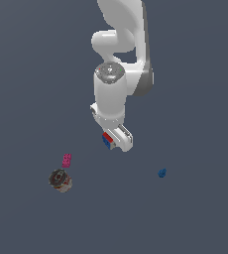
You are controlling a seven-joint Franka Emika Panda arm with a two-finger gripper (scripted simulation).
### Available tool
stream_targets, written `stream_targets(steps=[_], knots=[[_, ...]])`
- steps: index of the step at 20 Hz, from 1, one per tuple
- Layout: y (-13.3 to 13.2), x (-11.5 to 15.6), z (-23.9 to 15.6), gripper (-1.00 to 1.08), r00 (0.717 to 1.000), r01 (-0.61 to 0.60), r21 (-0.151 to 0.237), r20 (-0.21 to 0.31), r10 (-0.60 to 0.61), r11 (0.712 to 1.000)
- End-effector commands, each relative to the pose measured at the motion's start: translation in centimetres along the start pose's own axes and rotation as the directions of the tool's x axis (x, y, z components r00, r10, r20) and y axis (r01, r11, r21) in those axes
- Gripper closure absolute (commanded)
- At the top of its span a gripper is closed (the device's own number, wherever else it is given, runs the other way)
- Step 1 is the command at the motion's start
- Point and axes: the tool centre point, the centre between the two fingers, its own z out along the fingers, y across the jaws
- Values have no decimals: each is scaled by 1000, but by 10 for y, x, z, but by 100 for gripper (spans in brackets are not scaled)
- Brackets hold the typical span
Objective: Pick up a designated object from a clutter of objects.
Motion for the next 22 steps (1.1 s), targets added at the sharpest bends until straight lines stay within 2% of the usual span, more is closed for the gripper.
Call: stream_targets(steps=[1,13,22], knots=[[3,-8,-25,108,1000,0,1,-1,0,1000],[16,-48,-145,108,1000,-1,0,-3,1,1000],[20,-66,-203,108,1000,0,0,-3,0,1000]])
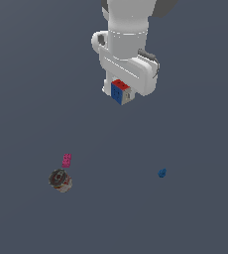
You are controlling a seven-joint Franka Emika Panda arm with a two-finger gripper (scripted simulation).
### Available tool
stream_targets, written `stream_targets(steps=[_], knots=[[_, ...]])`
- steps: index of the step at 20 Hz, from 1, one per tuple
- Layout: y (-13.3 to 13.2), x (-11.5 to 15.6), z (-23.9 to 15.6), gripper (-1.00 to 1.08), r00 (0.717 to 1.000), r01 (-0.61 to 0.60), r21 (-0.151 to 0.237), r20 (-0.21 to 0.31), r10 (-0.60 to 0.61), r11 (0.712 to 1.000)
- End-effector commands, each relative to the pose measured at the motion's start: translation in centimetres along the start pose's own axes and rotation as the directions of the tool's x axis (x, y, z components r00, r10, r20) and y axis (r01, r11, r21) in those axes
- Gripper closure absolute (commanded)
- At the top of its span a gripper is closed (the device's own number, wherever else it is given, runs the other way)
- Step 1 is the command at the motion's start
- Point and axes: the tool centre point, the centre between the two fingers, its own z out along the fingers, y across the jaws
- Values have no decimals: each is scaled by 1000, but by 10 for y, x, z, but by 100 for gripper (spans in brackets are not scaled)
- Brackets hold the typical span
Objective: Pick up a designated object from a clutter of objects.
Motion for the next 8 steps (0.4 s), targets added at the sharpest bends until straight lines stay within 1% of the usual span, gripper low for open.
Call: stream_targets(steps=[1,8], knots=[[1,-4,-12,108,1000,0,1,0,0,1000],[1,-7,-25,108,1000,0,1,1,0,1000]])
